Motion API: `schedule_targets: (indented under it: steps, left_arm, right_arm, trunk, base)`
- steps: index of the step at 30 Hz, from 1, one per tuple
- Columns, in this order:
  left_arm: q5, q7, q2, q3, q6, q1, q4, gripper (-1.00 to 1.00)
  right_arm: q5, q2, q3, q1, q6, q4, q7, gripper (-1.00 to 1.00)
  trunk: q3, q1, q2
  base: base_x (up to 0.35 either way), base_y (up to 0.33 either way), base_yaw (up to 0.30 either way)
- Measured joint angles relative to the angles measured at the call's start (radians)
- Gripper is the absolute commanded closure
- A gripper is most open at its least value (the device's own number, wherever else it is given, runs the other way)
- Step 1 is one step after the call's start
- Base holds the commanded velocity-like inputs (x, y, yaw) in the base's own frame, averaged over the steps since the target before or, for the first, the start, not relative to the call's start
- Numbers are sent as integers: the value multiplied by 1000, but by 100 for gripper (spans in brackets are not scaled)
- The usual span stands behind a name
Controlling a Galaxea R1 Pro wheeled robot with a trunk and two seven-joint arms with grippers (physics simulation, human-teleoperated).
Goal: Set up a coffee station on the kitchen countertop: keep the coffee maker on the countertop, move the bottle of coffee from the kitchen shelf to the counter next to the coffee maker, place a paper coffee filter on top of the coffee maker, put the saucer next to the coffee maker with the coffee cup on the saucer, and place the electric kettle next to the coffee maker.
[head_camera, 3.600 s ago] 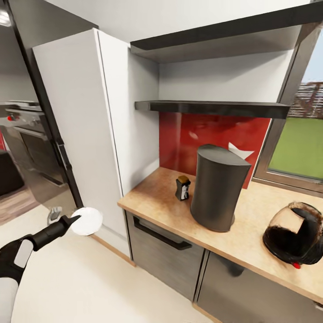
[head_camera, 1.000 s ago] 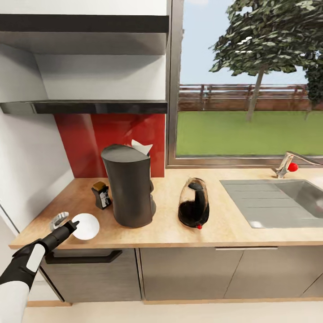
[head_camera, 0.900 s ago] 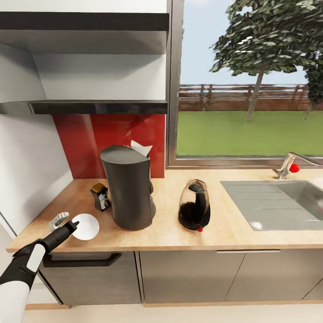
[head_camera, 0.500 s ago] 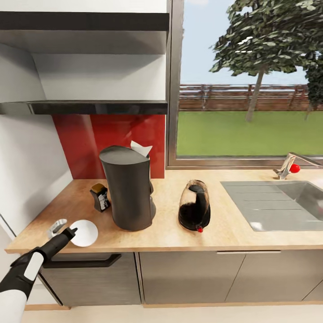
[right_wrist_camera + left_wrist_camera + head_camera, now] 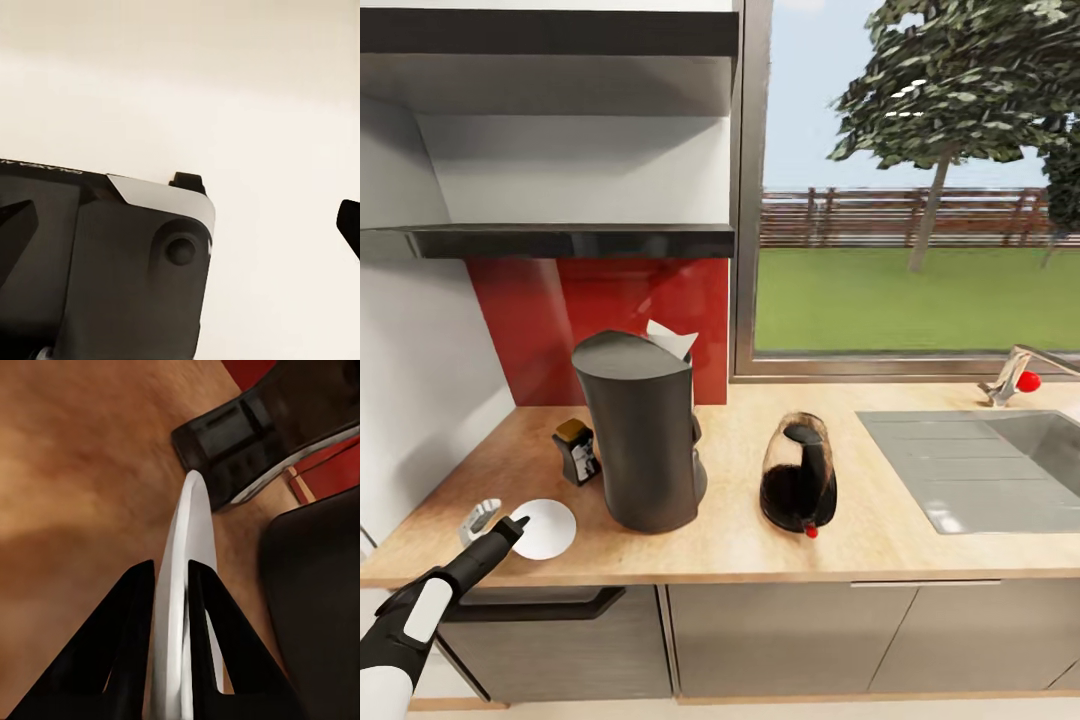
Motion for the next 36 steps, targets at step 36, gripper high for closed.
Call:
schedule_targets:
  steps: [36]
  left_arm:
    - [-144, -2, -3, -9, 2, 0, -78, 100]
  right_arm:
    - [0, -2, 0, 0, 0, 0, -2, -100]
  trunk:
    - [0, 0, 0]
  base:
    - [43, -26, 0]
